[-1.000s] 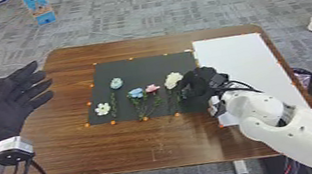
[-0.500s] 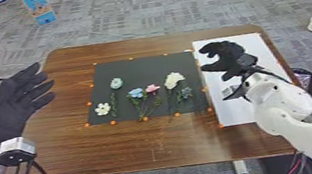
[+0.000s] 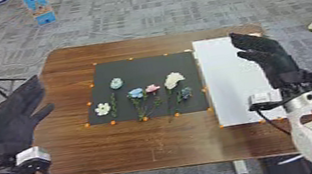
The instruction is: Arrange flowers
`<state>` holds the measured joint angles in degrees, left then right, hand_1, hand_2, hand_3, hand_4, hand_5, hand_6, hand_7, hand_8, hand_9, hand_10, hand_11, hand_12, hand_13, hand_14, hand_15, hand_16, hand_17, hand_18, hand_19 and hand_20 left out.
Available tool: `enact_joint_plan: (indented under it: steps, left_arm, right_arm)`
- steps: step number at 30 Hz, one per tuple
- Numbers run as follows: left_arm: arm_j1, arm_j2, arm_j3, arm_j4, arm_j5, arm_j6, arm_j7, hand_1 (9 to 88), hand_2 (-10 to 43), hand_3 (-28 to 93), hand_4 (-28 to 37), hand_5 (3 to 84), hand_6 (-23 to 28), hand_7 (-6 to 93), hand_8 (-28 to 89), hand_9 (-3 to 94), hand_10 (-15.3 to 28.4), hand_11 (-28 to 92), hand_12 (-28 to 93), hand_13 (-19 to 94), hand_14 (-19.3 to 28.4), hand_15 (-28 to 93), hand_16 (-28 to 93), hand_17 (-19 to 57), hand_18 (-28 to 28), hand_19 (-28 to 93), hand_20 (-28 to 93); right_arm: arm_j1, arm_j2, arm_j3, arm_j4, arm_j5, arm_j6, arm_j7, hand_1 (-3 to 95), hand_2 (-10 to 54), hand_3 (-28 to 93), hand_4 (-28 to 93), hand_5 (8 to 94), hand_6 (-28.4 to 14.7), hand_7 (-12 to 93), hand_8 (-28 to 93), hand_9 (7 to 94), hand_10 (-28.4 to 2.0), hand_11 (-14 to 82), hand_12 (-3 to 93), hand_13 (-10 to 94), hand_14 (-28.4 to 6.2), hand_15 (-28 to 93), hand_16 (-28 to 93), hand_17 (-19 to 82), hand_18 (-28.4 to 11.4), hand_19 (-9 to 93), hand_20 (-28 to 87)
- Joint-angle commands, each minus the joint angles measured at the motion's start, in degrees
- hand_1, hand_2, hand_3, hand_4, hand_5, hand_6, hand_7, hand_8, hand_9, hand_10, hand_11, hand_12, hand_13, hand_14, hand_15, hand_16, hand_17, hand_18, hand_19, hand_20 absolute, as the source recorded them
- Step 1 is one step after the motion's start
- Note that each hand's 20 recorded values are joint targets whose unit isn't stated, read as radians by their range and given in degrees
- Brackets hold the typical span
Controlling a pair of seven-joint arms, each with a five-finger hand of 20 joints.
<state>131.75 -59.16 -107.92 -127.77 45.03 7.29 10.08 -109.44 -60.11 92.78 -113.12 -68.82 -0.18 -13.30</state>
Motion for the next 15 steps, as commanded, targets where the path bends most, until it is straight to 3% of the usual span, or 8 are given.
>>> enact_joint_plan:
  steps: [1, 4, 5, 8, 11, 13, 15]
  left_arm:
    - [-2.38, -3.24, 2.01, 1.86, -0.57, -5.34, -2.66, 22.7, -7.2, 70, -28.3, 26.8, 2.4, 17.3, -9, 18.6, 9.3, 10, 18, 14, 11.3, 11, 7, -12.7, 22.1, 39, 8]
    - [-3.54, -3.77, 2.42, 2.35, -0.81, -7.21, -3.91, 23.2, -8.0, 69, -28.3, 25.8, 2.1, 16.1, -9, 18.5, 9.0, 7, 18, 14, 12.0, 7, 6, -12.8, 23.4, 38, 8]
    - [-4.07, -3.95, 2.33, 2.68, -1.57, -9.05, -4.79, 23.2, -8.4, 67, -28.3, 25.3, 1.9, 16.0, -9, 18.4, 8.9, 7, 18, 14, 12.8, 6, 6, -12.8, 25.1, 38, 7]
    - [-5.90, -3.92, 3.55, 3.44, -0.69, -10.07, -5.12, 27.0, -8.3, 57, -28.3, 24.1, 2.0, 15.1, -8, 18.0, 9.1, 6, 19, 15, 15.7, 4, 4, -12.3, 28.2, 41, 2]
    - [-6.22, -4.45, 4.38, 3.72, -0.13, -10.40, -5.32, 25.0, -9.3, 61, -28.3, 23.4, 1.7, 15.3, -8, 17.8, 9.3, 7, 19, 14, 15.7, 4, 5, -12.4, 28.4, 41, 0]
    - [-5.94, -4.62, 4.81, 3.82, -0.51, -10.38, -5.22, 23.8, -9.5, 64, -28.3, 23.2, 1.6, 15.6, -8, 17.7, 9.2, 7, 19, 14, 15.1, 4, 5, -12.7, 28.4, 41, 0]
    - [-6.35, -4.24, 5.76, 4.01, -0.07, -8.87, -4.47, 23.6, -9.5, 65, -28.3, 23.5, 1.6, 16.0, -8, 18.2, 9.1, 7, 19, 14, 13.5, 4, 6, -13.4, 26.9, 41, 1]
  right_arm:
    - [-9.78, -5.23, 3.41, 0.77, 24.80, -4.12, 0.72, 16.8, 0.9, 89, -20, 39.3, 1.0, 8, -9, 35.9, -8.6, 3.3, 17.4, 23, -8.5, 3, 28, -4, -20.9, 32, 13]
    - [-9.18, -5.72, 3.73, 1.02, 21.16, -6.61, 1.60, 16.7, -1.7, 86, -21, 33.9, 0.7, 6, -8, 33.7, -7.9, 2.8, 17.2, 21, -8.7, 1, 29, -5, -21.5, 31, 12]
    - [-9.09, -5.70, 3.50, 0.86, 20.32, -6.51, 1.59, 16.5, -2.3, 85, -21, 33.8, 0.4, 6, -8, 33.2, -7.8, 2.6, 17.1, 21, -8.6, 0, 30, -5, -21.4, 31, 12]
    - [-8.06, -5.97, 2.91, 0.87, 20.05, -7.64, 1.90, 15.3, -4.3, 83, -22, 34.6, -0.4, 6, -8, 32.5, -7.7, 2.4, 17.0, 20, -8.2, -1, 30, -6, -21.0, 31, 11]
    - [-7.41, -6.38, 2.45, 0.97, 20.10, -8.95, 2.09, 14.9, -4.9, 83, -22, 33.9, -0.9, 6, -8, 32.1, -7.5, 2.3, 17.0, 20, -8.0, -2, 31, -7, -20.8, 31, 11]
    - [-7.34, -6.23, 2.17, 0.76, 19.33, -8.72, 1.55, 14.9, -4.9, 83, -22, 33.5, -0.9, 6, -8, 31.6, -7.4, 2.1, 17.0, 19, -7.9, -2, 31, -7, -20.6, 31, 11]
    - [-7.42, -6.24, 2.04, 0.55, 19.02, -8.71, 0.78, 15.0, -5.1, 83, -23, 33.1, -0.7, 6, -8, 31.5, -7.2, 2.1, 17.0, 19, -7.8, -3, 31, -7, -20.3, 31, 11]
